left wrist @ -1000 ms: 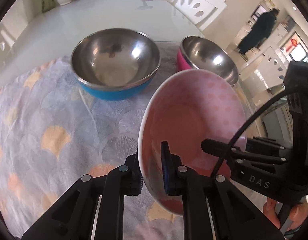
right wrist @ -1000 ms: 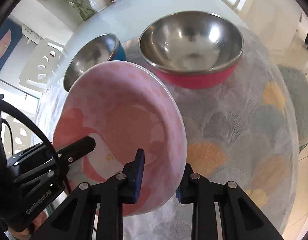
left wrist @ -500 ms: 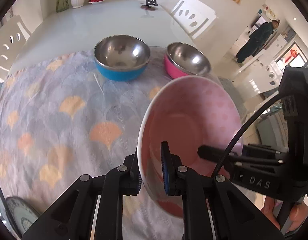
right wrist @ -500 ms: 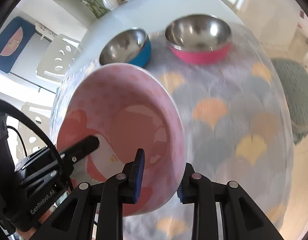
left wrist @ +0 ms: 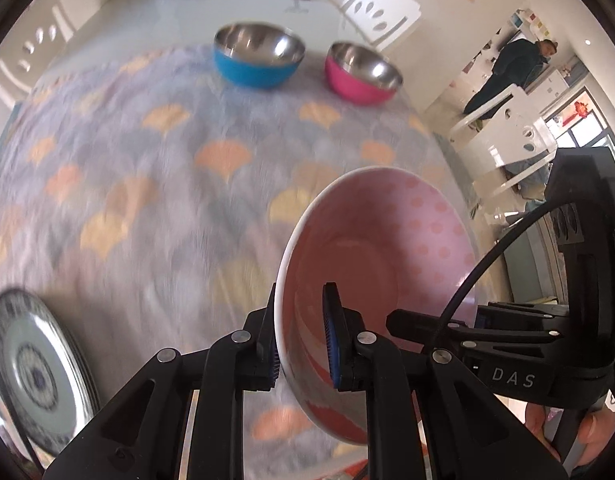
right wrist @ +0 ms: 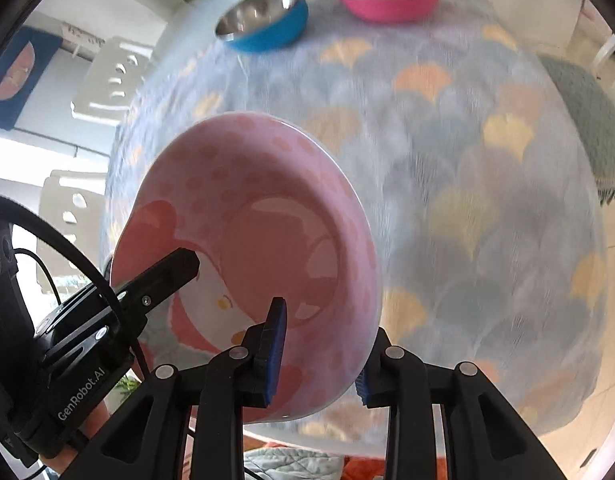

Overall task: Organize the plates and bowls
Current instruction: 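Carry the pink bowl with both grippers, set it down and open, then move both grippers to the blue steel bowl and grasp its rim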

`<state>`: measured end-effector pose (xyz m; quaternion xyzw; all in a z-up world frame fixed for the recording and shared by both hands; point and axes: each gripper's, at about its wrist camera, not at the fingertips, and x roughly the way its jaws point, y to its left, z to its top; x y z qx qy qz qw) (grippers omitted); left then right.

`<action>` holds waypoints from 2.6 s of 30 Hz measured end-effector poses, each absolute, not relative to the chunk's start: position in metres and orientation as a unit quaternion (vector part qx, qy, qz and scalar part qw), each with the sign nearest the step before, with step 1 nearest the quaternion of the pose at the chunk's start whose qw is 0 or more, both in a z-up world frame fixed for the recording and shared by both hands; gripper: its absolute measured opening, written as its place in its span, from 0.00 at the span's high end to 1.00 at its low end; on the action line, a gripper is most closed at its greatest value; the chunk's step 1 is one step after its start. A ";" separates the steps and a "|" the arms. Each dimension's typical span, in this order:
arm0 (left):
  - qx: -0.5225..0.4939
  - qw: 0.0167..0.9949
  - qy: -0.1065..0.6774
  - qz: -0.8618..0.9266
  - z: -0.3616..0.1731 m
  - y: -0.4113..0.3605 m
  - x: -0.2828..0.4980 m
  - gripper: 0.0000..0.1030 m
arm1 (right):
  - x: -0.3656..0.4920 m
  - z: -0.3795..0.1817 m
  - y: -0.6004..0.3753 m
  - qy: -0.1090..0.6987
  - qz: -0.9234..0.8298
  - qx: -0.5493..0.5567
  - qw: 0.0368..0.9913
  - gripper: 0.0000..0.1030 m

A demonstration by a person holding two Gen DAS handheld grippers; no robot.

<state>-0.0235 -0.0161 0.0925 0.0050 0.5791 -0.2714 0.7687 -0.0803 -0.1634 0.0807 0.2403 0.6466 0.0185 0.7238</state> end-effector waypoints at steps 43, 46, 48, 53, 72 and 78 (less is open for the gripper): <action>-0.074 0.805 0.492 -0.322 0.201 0.046 0.004 0.71 | -0.074 0.188 -0.153 0.558 0.102 0.275 0.776 0.68; -0.073 0.814 0.481 -0.316 0.215 0.041 0.035 0.71 | -0.044 0.200 -0.161 0.541 0.090 0.281 0.787 0.50; -0.070 0.814 0.483 -0.315 0.219 0.035 0.056 0.71 | -0.026 0.201 -0.169 0.536 0.093 0.284 0.790 0.50; -0.063 0.811 0.494 -0.306 0.211 0.017 0.110 0.66 | 0.028 0.195 -0.185 0.537 0.073 0.285 0.791 0.50; -0.131 0.753 0.598 -0.243 0.063 -0.030 0.258 0.63 | 0.172 0.071 -0.237 0.591 0.025 0.308 0.745 0.50; -0.124 0.748 0.606 -0.240 0.043 -0.036 0.270 0.68 | 0.190 0.051 -0.239 0.595 0.032 0.315 0.739 0.50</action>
